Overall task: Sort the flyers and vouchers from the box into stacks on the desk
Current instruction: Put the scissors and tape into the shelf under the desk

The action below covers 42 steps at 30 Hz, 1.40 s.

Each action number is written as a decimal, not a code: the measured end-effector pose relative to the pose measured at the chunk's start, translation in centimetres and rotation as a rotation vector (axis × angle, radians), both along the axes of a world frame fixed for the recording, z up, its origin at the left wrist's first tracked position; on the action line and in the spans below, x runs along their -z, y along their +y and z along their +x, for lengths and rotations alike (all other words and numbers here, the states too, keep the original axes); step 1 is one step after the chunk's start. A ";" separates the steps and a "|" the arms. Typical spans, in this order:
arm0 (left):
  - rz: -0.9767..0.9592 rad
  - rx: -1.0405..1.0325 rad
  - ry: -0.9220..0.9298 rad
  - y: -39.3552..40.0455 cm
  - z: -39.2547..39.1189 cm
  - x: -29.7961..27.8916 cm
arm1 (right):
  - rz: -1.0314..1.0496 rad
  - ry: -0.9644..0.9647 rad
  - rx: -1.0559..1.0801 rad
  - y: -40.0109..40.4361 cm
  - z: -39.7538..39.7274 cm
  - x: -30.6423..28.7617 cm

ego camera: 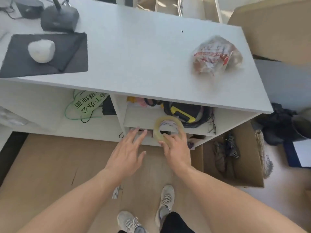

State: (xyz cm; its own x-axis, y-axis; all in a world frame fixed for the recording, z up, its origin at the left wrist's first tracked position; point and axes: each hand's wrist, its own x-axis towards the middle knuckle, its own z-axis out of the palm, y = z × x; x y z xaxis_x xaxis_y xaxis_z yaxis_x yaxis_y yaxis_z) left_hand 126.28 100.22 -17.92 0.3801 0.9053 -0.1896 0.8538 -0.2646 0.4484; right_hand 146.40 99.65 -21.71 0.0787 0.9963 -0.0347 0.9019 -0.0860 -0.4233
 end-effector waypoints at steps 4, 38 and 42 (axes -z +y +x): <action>-0.004 0.000 -0.010 4.6 2.8 6.7 | 0.073 0.053 -0.005 3.9 2.6 6.4; 0.064 -0.062 0.115 14.9 10.3 18.9 | 0.065 -0.105 -0.109 29.2 9.5 13.0; 0.033 -0.073 0.079 13.1 10.5 17.2 | 0.101 -0.145 -0.233 23.1 9.1 12.2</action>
